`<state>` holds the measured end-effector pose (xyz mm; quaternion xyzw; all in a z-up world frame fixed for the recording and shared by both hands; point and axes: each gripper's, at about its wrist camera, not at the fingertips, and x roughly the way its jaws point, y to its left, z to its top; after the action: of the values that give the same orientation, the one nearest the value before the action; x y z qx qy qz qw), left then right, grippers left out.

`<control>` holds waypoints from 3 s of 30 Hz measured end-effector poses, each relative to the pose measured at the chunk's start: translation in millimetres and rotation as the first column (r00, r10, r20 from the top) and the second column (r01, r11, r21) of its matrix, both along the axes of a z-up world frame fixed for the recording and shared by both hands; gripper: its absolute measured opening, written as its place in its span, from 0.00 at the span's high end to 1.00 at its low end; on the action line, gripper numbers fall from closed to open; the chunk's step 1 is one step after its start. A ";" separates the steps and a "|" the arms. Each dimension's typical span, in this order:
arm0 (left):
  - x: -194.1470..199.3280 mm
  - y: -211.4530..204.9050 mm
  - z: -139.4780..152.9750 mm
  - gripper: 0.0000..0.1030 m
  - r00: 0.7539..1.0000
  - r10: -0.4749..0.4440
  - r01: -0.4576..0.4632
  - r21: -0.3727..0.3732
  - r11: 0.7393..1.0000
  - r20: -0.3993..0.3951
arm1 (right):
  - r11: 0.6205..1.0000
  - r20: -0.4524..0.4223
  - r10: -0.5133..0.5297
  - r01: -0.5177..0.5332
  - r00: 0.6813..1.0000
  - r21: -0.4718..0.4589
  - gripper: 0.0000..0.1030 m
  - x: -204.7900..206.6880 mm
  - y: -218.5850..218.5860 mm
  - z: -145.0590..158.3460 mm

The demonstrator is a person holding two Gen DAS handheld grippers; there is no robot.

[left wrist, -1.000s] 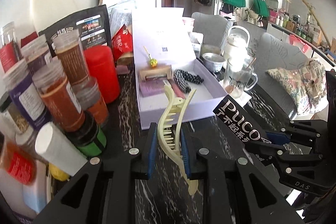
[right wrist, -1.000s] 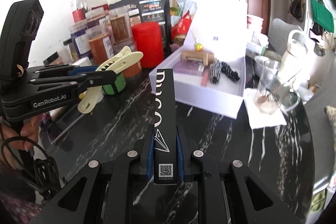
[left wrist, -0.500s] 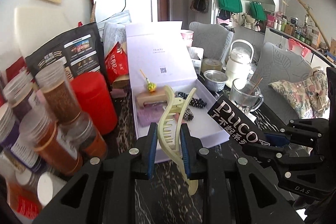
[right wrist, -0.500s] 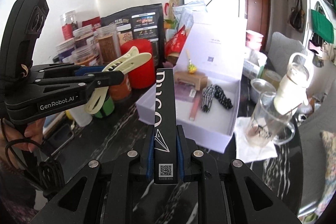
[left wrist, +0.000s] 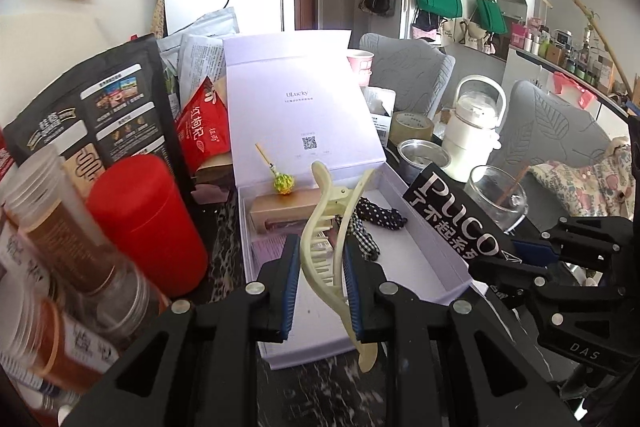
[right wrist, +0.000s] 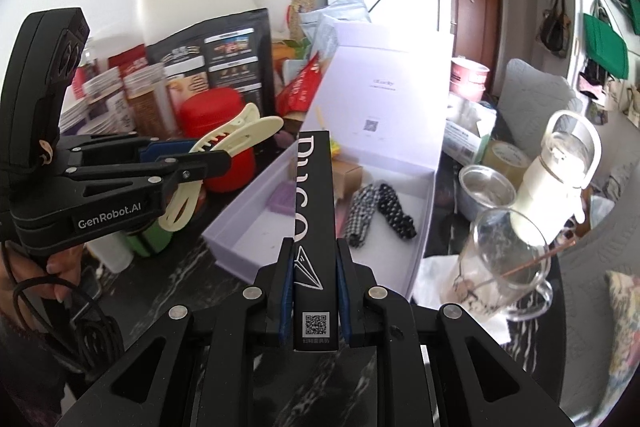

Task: Organize rigid objects
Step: 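Lower the claw clip and PUCO package into the white box and open both grippers, then withdraw both grippers up and away from the white box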

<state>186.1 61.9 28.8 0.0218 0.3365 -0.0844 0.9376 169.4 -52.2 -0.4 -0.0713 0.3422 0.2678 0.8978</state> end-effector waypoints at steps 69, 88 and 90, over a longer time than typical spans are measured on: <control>94.0 -12.1 -105.4 0.79 0.944 0.084 -0.049 0.116 0.992 -0.318 | 0.982 -0.138 -0.096 0.070 0.986 -0.178 0.81 84.8 9.3 -82.8; 65.9 -12.3 -61.3 0.77 0.961 0.116 -0.093 0.104 0.990 -0.250 | 0.982 -0.068 -0.131 0.120 0.989 -0.146 0.78 56.7 -5.9 -42.3; 59.6 -11.6 -55.2 0.77 0.964 0.122 -0.100 0.107 0.989 -0.237 | 0.983 -0.062 -0.133 0.123 0.989 -0.138 0.78 53.4 -6.9 -37.6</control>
<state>245.7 50.3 -26.3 0.0364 0.4528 -0.0179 0.8907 222.8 -59.0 -38.0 -0.0997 0.3949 0.1882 0.8937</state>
